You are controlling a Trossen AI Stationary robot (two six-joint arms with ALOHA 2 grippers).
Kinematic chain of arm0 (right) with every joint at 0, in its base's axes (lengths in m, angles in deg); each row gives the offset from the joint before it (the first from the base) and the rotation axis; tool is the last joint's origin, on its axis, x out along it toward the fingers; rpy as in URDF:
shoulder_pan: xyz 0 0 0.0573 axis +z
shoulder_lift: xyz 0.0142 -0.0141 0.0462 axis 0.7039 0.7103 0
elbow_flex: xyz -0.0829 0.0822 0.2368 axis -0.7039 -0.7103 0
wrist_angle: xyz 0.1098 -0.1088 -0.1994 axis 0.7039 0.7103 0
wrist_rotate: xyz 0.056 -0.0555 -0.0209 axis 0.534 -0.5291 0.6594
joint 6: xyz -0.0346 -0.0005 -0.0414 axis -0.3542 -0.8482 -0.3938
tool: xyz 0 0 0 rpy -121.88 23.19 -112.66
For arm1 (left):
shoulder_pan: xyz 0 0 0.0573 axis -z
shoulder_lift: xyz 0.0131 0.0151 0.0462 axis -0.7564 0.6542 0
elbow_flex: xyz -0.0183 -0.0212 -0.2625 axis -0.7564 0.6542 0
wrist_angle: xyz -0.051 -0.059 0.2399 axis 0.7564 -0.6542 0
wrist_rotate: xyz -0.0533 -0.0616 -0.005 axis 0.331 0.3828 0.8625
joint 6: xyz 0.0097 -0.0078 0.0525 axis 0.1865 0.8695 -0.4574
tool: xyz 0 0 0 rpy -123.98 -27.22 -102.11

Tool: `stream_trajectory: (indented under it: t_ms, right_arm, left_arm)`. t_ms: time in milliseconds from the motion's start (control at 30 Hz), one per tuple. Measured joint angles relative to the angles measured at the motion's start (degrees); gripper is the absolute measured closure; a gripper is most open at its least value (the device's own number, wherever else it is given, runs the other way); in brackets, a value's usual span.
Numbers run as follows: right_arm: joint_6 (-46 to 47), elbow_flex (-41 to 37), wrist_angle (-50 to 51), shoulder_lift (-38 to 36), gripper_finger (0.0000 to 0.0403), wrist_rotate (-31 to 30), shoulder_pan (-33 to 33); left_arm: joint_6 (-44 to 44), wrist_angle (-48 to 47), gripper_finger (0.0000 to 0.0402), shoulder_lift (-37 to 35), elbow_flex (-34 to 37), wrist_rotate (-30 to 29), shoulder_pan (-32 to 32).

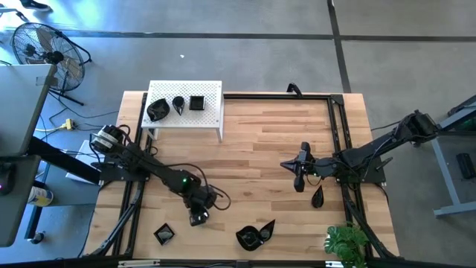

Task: Pick & Place Mini shaped plates
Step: Stack the right black square plate on the top of the stacked black square plates on the shelf

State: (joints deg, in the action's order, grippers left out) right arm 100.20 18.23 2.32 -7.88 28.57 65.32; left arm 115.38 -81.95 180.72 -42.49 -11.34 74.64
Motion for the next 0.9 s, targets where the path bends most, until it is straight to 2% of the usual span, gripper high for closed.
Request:
stream_trajectory:
  t_ms: [267,567,733,900]
  right_arm:
    - [0.0,0.0,-0.02,0.0,0.0402,-0.04,0.0]
    - [0.0,0.0,-0.04,0.0,0.0402,-0.15,0.0]
    - [0.2,0.0,-0.03,0.0,0.0402,-0.16,0.11]
    - [0.59,0.0,-0.02,0.0,0.0402,-0.17,0.11]
  left_arm:
    - [-1.69,-1.47,0.0393,-0.6,0.0,0.04,0.0]
    - [-7.68,-6.22,0.0399,-1.19,-0.07,-0.03,-3.17]
    - [-15.63,-10.74,0.0399,-3.43,-0.07,-3.17,-8.45]
    - [-25.0,-14.51,0.0399,-5.52,-0.09,-9.22,-14.83]
